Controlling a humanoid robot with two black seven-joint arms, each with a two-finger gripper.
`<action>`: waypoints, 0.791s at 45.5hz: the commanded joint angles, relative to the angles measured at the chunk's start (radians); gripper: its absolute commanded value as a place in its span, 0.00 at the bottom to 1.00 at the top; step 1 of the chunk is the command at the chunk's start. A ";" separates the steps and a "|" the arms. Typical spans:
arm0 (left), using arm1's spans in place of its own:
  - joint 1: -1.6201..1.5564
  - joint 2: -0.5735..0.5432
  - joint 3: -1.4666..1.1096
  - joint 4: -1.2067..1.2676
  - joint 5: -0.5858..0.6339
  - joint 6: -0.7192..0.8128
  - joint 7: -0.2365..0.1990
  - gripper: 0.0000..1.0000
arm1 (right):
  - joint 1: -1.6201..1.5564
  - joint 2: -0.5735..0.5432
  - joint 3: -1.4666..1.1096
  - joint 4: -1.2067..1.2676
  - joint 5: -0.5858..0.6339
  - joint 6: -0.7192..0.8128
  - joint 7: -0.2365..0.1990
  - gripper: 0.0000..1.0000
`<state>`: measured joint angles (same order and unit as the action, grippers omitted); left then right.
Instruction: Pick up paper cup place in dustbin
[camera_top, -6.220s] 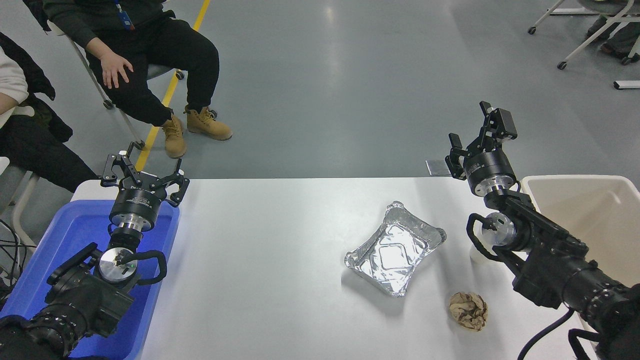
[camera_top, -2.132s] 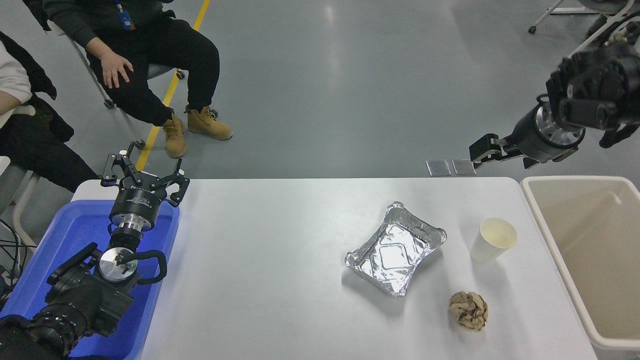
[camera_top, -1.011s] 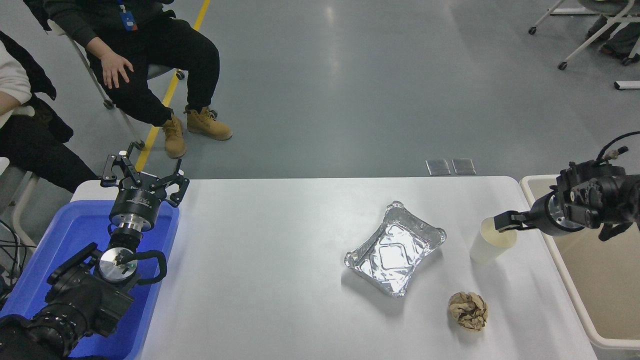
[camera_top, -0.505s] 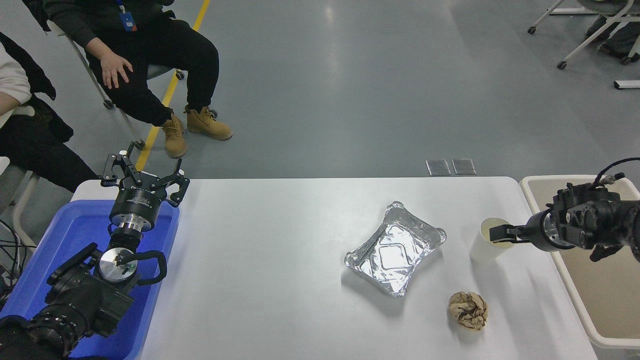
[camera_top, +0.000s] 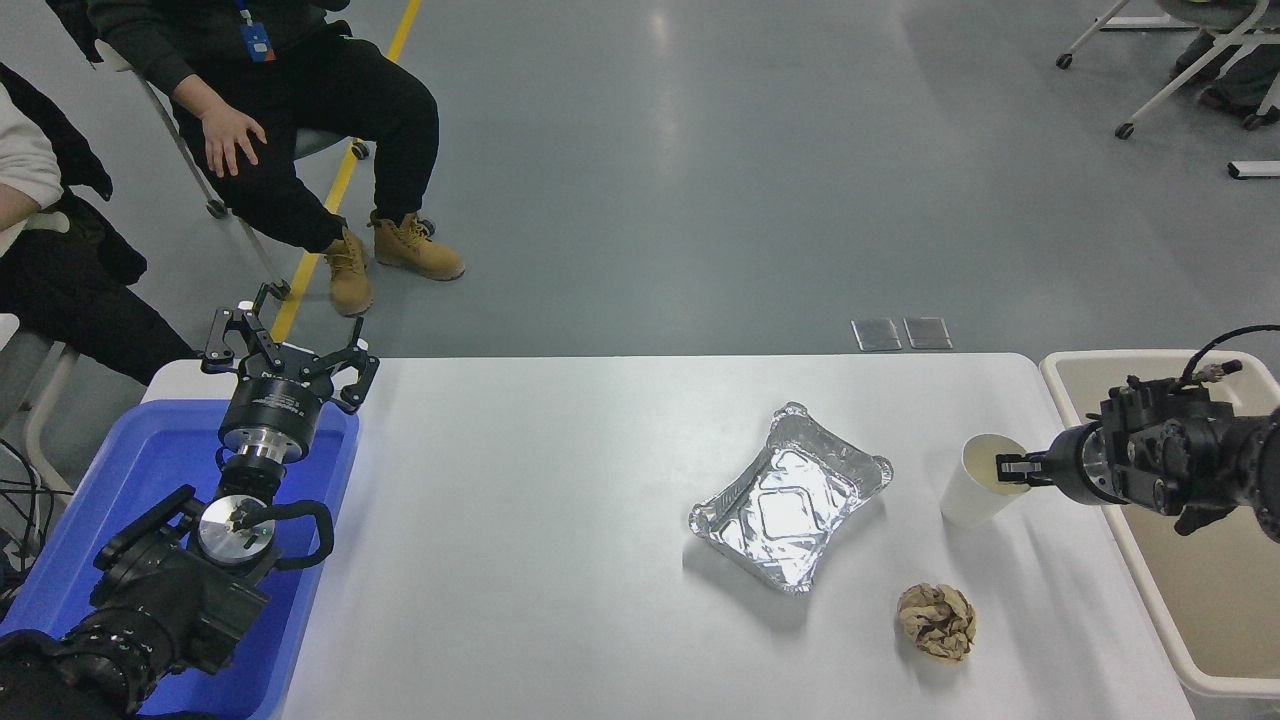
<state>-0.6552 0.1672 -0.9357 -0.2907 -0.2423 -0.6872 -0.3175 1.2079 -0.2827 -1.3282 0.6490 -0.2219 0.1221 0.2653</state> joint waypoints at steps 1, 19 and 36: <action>0.000 0.000 0.000 0.001 0.000 0.000 0.000 0.99 | -0.002 0.000 0.001 0.004 -0.010 0.001 0.000 0.00; 0.000 0.000 0.000 0.001 0.000 0.000 0.000 0.99 | 0.127 -0.029 0.004 0.084 -0.008 0.033 0.000 0.00; 0.000 0.000 0.000 0.001 0.000 0.000 0.000 0.99 | 0.564 -0.179 0.007 0.316 -0.010 0.241 0.000 0.00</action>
<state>-0.6557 0.1672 -0.9357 -0.2907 -0.2428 -0.6872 -0.3175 1.5260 -0.3854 -1.3221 0.8509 -0.2316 0.2460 0.2660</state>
